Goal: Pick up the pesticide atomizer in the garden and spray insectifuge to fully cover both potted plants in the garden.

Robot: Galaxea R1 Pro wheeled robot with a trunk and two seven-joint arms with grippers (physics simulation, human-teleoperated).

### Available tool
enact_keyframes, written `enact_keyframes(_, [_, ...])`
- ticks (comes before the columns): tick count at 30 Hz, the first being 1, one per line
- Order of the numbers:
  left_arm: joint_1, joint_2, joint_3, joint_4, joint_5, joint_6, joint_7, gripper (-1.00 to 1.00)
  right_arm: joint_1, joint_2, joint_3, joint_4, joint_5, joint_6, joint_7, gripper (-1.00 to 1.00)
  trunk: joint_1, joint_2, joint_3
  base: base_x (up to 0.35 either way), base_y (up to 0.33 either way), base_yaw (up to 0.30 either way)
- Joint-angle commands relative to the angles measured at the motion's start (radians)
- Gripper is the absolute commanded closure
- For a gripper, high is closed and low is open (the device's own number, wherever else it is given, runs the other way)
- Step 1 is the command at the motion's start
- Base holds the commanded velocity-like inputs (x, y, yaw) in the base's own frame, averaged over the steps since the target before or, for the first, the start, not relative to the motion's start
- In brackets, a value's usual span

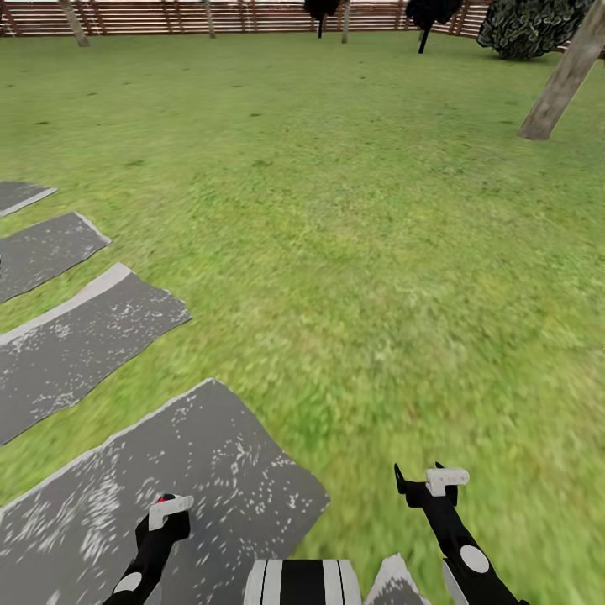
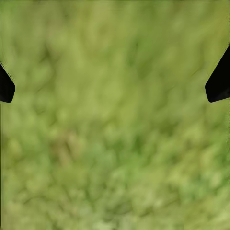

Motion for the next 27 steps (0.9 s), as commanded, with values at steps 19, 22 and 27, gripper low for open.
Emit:
enact_keyframes(19, [-0.002,0.004,-0.002,0.000,0.000,-0.001,-0.002,1.00,0.000,0.000,0.002,0.023,0.001,-0.003,0.000,-1.00,-0.009,0.004,0.073,0.000,0.000,0.000])
enact_keyframes(22, [-0.002,0.005,-0.005,-0.002,-0.003,0.002,-0.004,1.00,0.000,0.000,0.002,0.025,0.001,-0.004,0.000,-1.00,-0.010,0.005,0.085,0.000,0.000,0.000])
enact_keyframes(27, [0.004,0.016,-0.003,0.011,-0.007,0.017,-0.005,1.00,0.000,0.001,0.002,0.061,0.002,-0.007,-0.004,-1.00,-0.012,0.006,0.104,0.000,0.000,0.000])
